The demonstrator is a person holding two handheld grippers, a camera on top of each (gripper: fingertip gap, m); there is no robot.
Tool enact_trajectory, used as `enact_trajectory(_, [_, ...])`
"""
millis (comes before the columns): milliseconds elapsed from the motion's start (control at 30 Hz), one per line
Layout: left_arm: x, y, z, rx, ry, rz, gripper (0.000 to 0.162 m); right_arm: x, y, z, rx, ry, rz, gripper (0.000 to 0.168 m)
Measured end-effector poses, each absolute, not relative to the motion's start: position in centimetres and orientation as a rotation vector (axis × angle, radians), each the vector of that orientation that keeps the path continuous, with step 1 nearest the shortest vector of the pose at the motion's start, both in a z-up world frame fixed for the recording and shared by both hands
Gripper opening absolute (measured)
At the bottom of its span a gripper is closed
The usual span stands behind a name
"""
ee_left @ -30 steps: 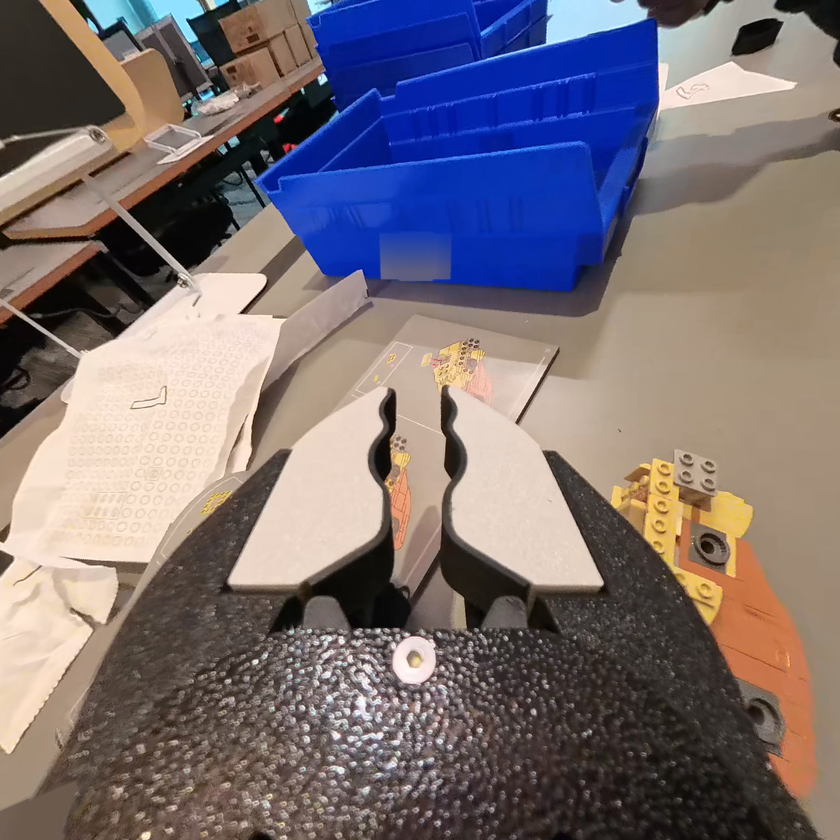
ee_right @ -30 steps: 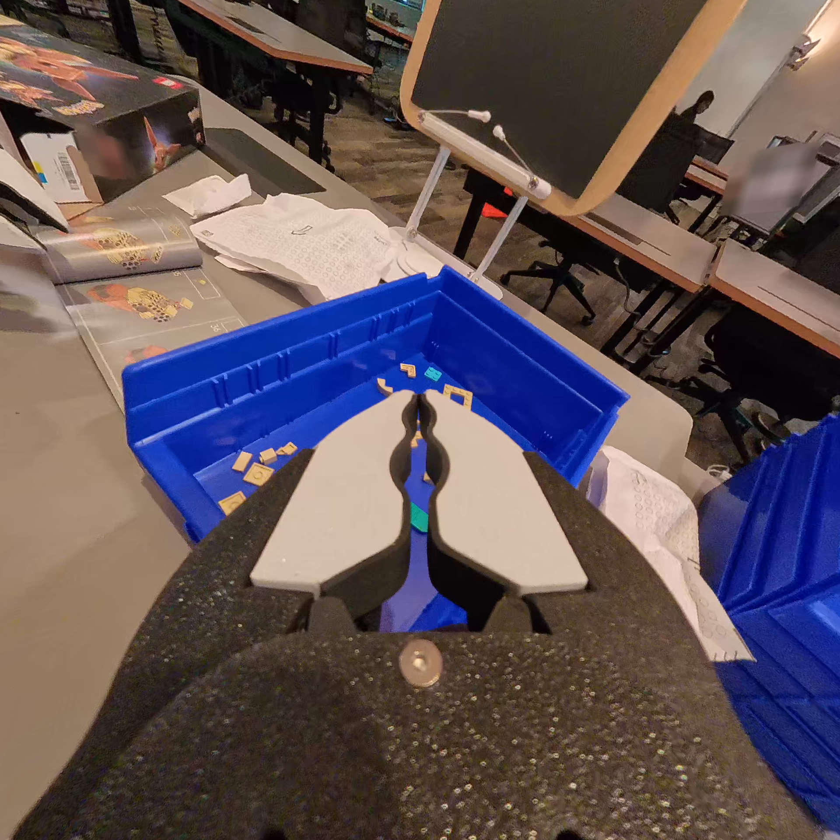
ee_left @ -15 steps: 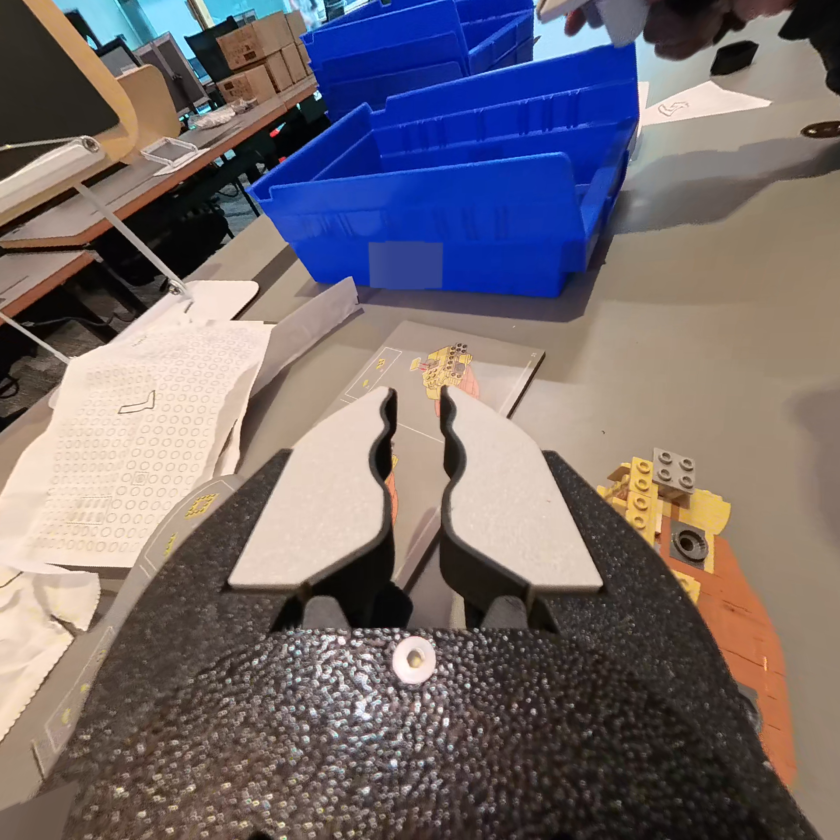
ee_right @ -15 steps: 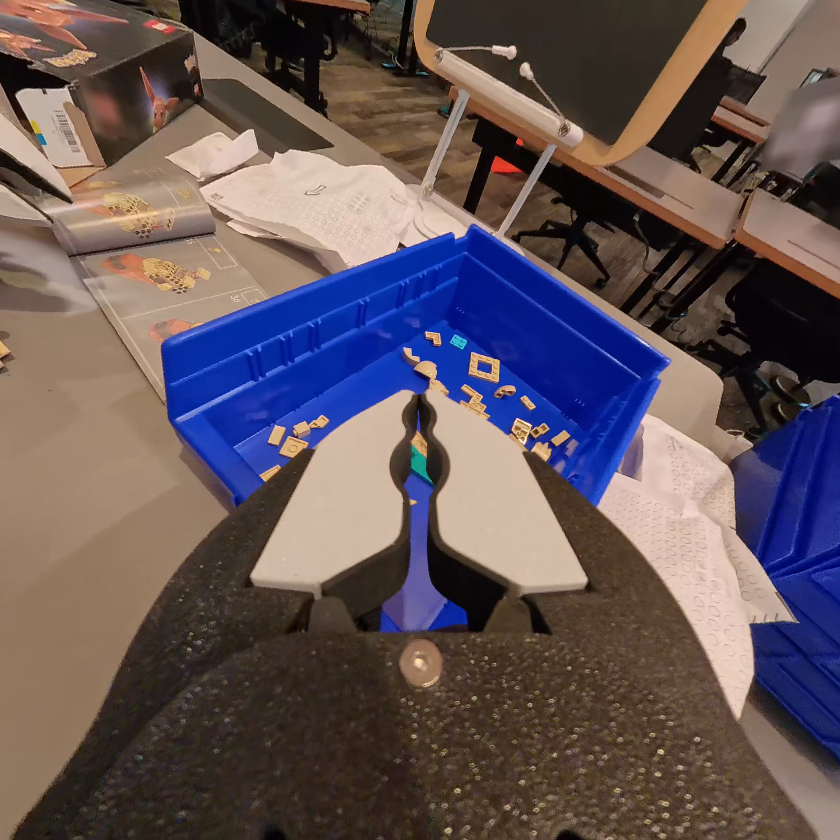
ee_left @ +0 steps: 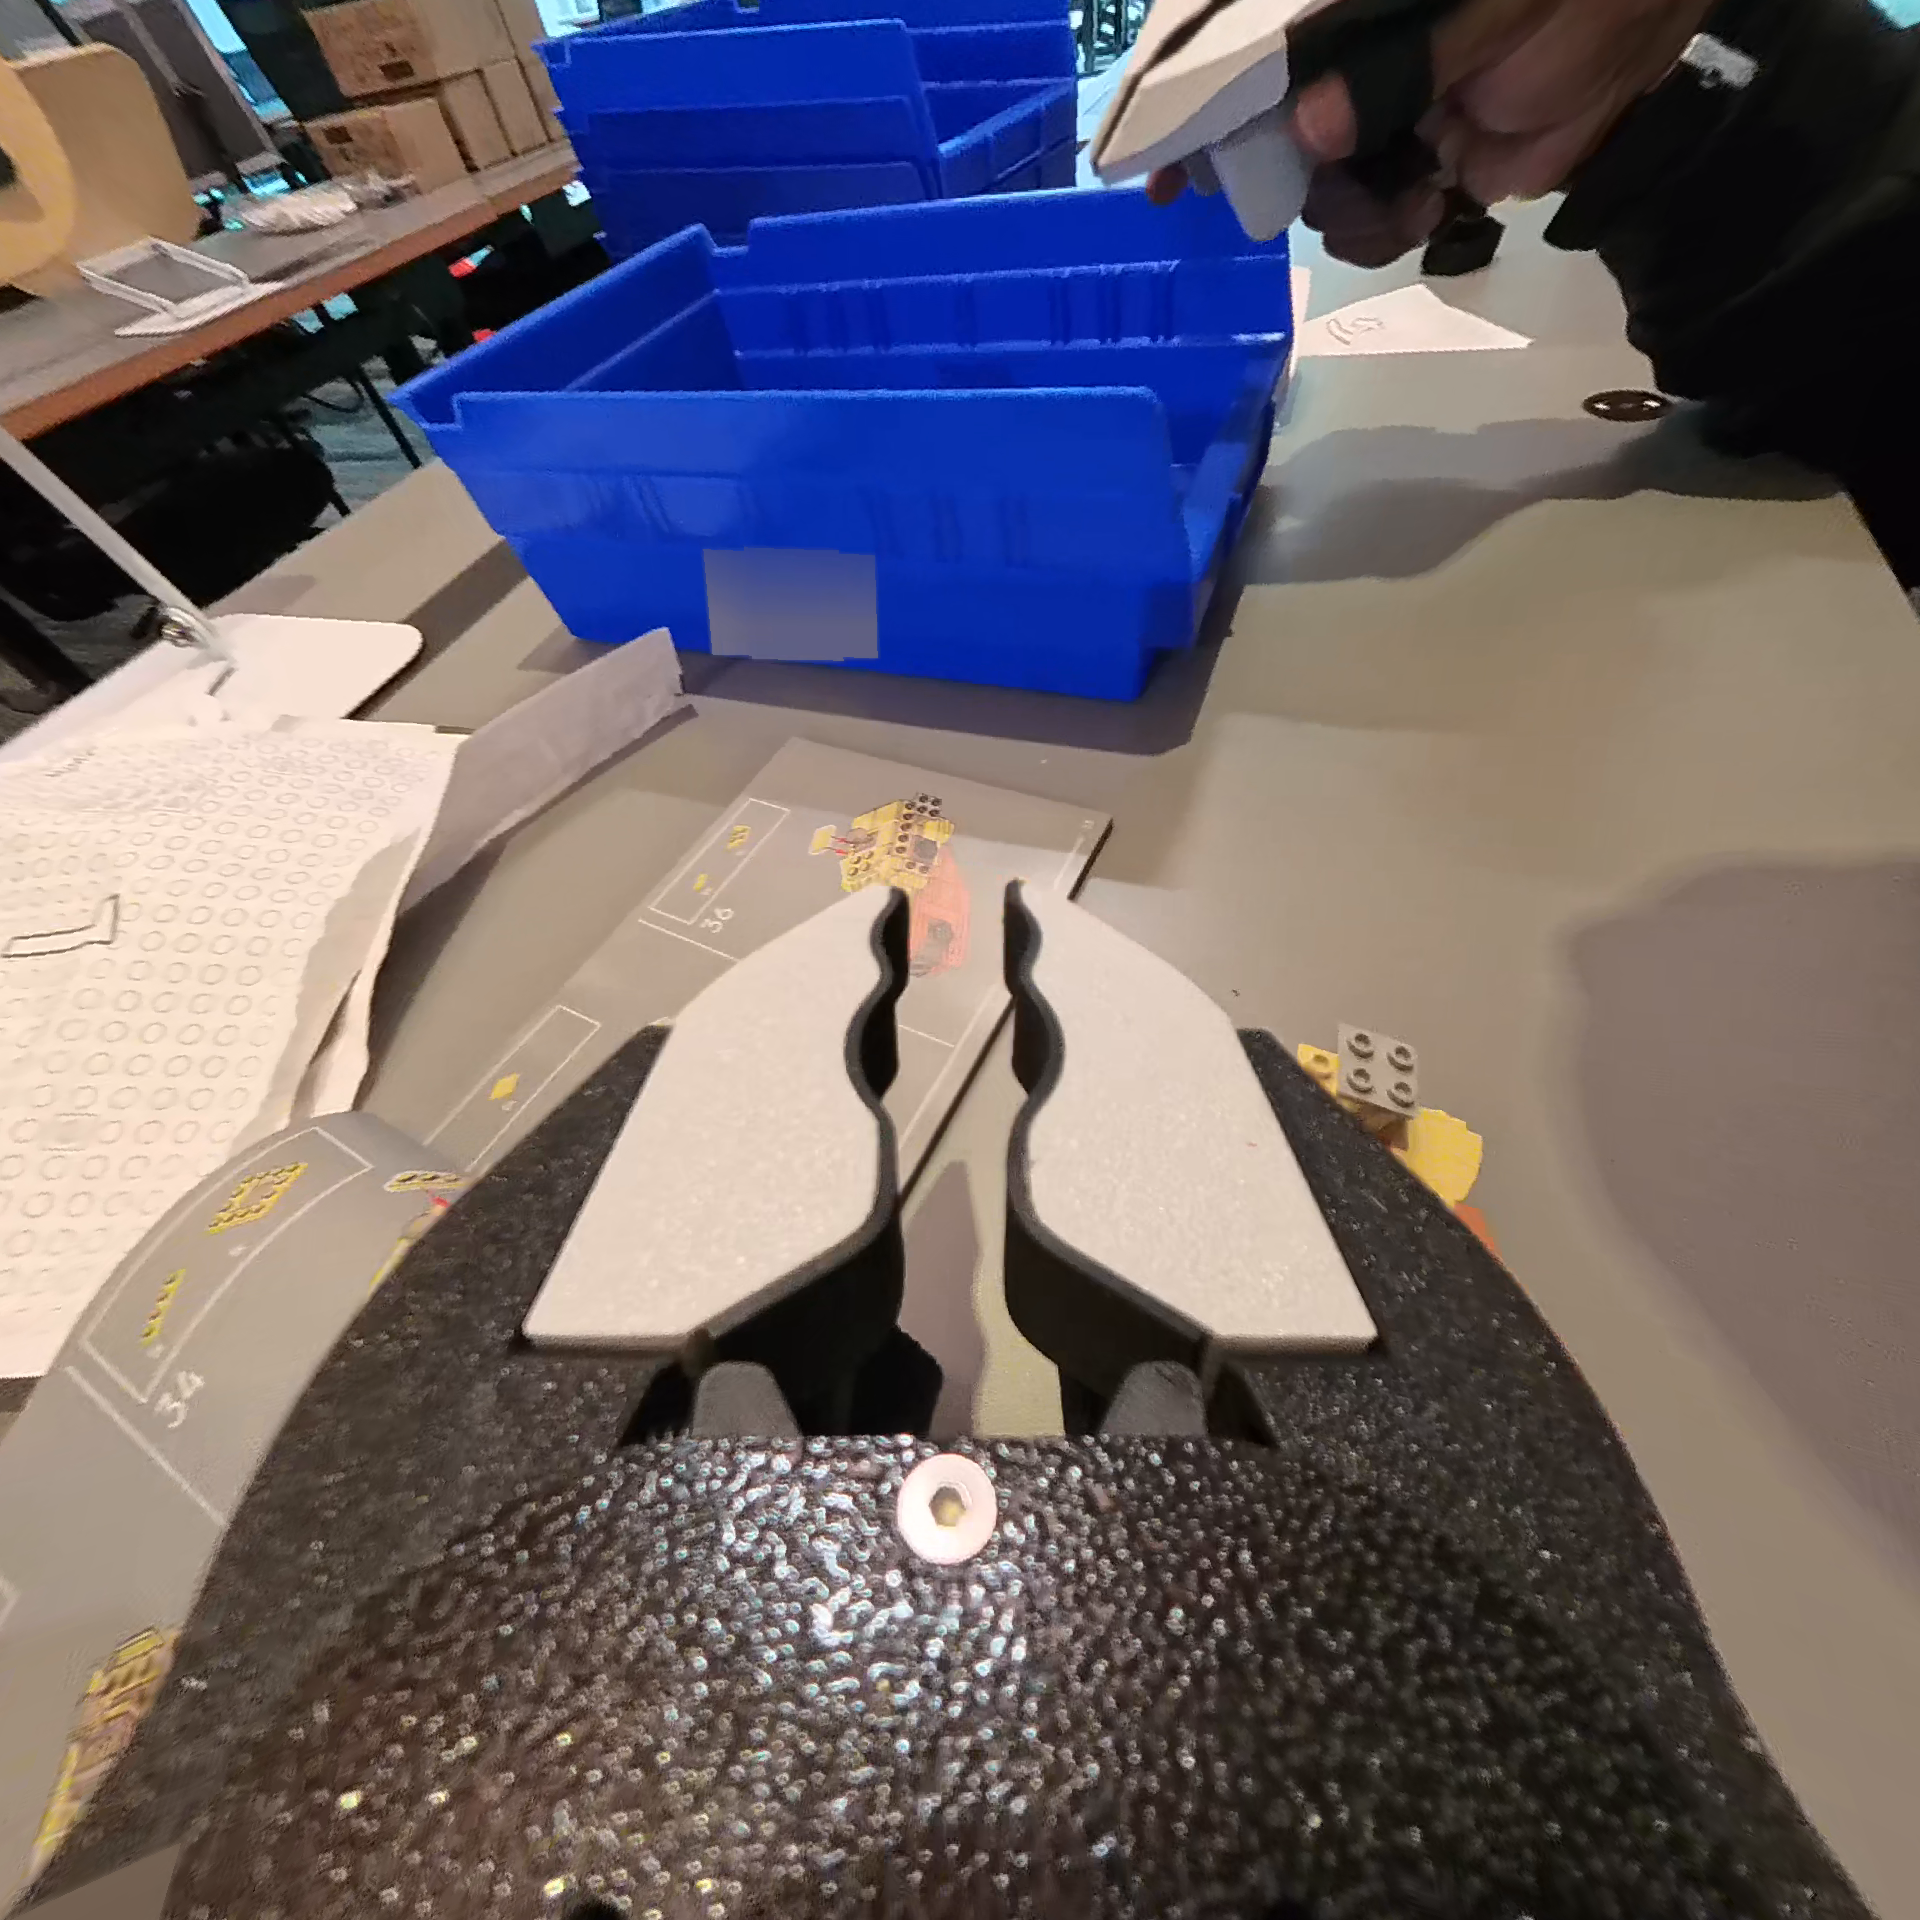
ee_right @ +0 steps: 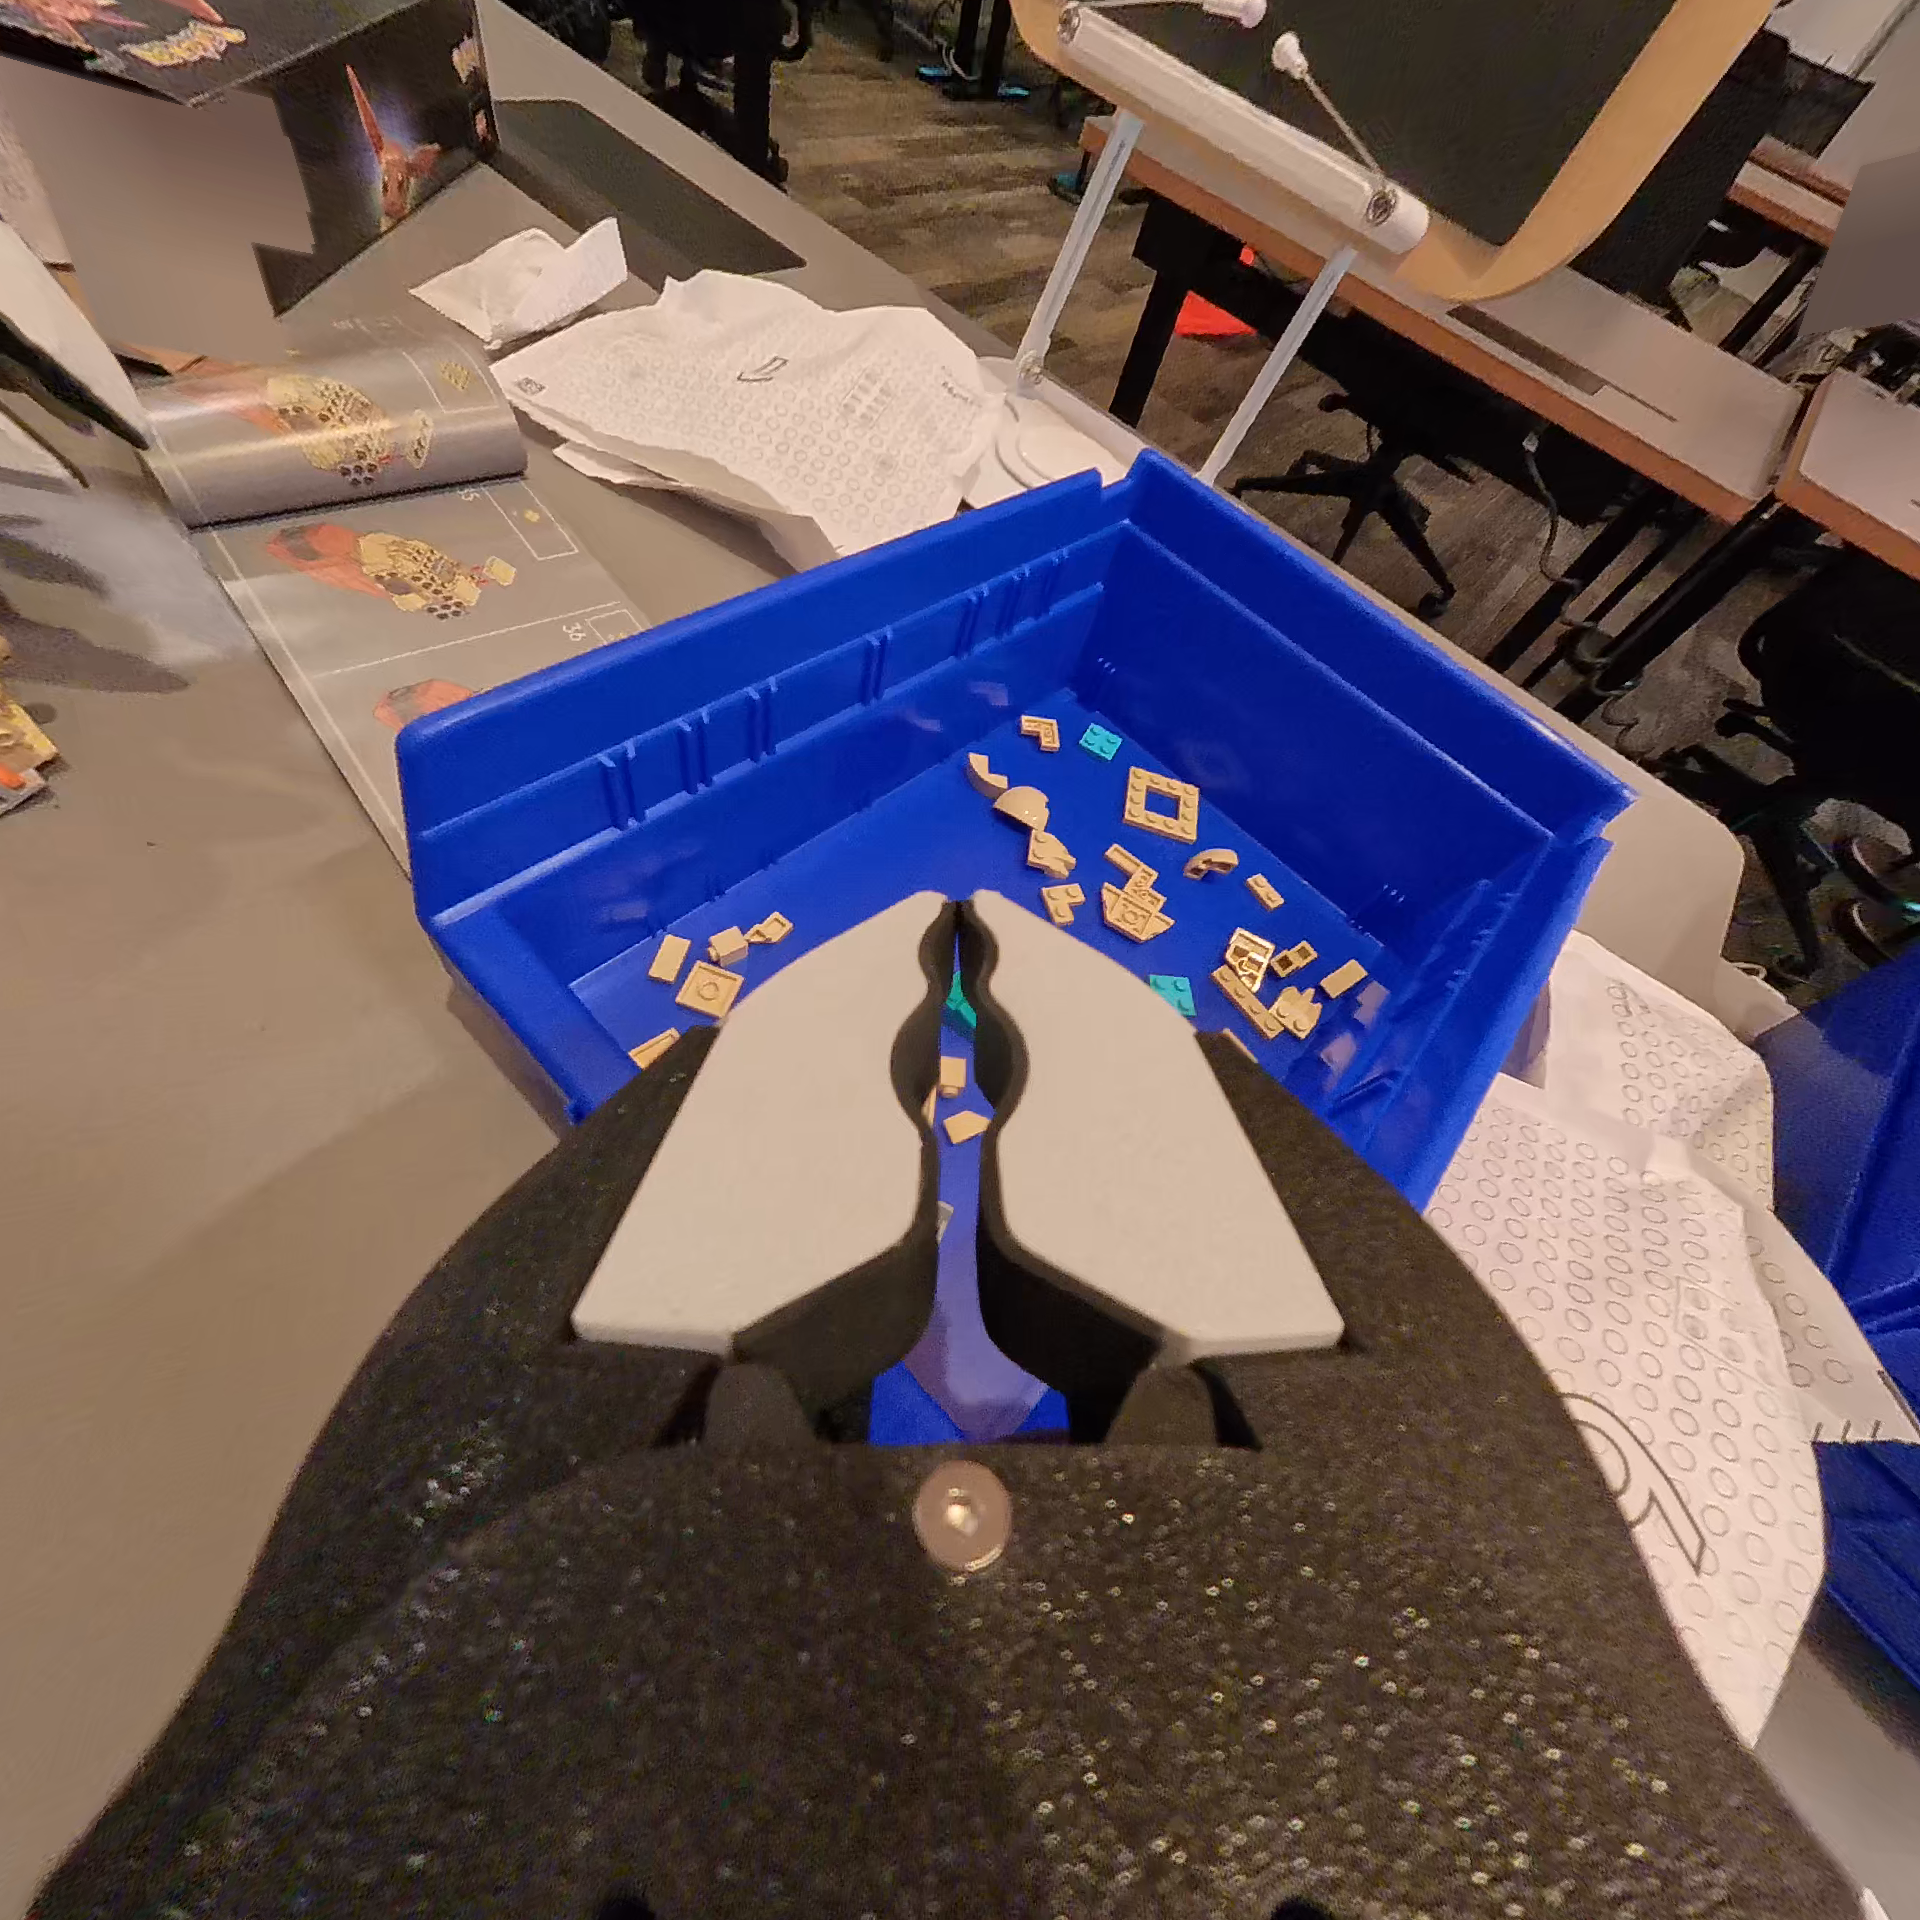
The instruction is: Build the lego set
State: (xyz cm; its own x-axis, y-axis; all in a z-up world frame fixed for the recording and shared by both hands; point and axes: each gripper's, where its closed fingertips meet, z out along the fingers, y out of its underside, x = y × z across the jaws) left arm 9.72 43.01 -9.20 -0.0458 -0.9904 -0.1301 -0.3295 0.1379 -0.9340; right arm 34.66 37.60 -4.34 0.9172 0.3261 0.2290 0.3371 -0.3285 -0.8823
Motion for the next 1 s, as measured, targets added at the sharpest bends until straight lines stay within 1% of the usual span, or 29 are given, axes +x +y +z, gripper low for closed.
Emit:
enact_trajectory(200, [9.8,42.7,-9.5,-1.341,1.549,-0.953,0.014,34.8,37.6,-4.8,-1.951,-0.49,-0.015,0.0])
enact_trajectory(1000, [9.6,43.1,-10.6,-1.382,1.553,-0.937,0.013,33.9,37.6,-6.9,-2.002,-0.55,-0.002,0.0])
